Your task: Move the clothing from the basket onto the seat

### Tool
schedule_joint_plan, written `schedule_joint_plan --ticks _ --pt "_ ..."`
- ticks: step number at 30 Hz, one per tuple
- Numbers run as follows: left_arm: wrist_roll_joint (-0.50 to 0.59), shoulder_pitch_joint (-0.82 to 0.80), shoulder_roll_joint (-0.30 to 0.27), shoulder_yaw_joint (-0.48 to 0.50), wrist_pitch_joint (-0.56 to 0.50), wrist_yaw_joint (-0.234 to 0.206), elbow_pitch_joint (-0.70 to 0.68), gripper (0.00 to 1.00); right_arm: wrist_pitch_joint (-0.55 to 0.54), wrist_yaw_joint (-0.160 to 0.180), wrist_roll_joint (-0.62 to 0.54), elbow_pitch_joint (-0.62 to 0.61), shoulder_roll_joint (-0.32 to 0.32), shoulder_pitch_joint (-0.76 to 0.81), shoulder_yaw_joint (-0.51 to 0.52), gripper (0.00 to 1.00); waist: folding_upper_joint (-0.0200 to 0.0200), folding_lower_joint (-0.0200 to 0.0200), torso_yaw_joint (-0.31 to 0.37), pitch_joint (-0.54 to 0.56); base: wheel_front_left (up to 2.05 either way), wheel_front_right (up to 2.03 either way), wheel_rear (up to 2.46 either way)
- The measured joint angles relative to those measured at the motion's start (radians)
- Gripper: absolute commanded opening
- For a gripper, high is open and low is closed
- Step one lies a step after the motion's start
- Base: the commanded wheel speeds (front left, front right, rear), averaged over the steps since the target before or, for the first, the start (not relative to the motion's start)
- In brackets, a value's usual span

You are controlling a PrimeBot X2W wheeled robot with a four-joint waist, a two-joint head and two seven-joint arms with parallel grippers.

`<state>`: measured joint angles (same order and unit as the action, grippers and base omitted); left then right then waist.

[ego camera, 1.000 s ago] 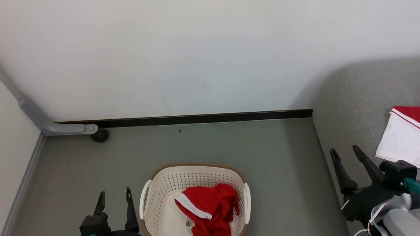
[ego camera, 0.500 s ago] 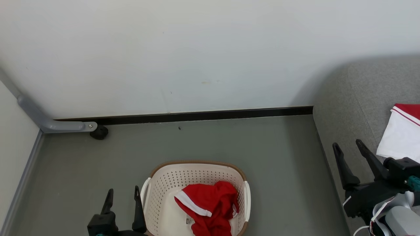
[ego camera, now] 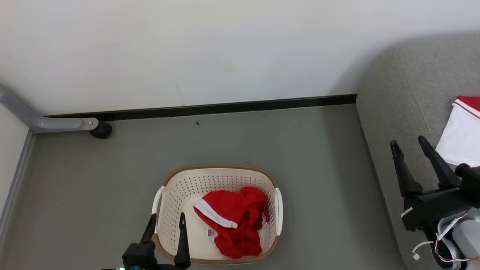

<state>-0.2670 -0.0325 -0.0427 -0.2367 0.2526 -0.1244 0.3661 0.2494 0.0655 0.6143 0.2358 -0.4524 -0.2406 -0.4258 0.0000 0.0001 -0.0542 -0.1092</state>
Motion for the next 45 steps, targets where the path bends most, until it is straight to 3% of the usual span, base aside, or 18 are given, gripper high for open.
schedule_joint_plan --ticks 22,45 --pt "-0.147 -0.255 -0.001 -0.226 0.000 0.000 0.091 1.00 0.004 -0.094 -0.043 -0.175 -0.092 -0.176 0.170 1.00 0.0002 0.0002 0.068 -0.304 0.00 0.00 0.00" --pt "-0.304 -0.583 0.003 -0.326 0.000 0.000 0.282 1.00 0.007 -0.164 -0.072 -0.287 -0.113 -0.325 0.218 1.00 0.0003 0.0001 0.110 -0.645 0.00 0.00 0.00"
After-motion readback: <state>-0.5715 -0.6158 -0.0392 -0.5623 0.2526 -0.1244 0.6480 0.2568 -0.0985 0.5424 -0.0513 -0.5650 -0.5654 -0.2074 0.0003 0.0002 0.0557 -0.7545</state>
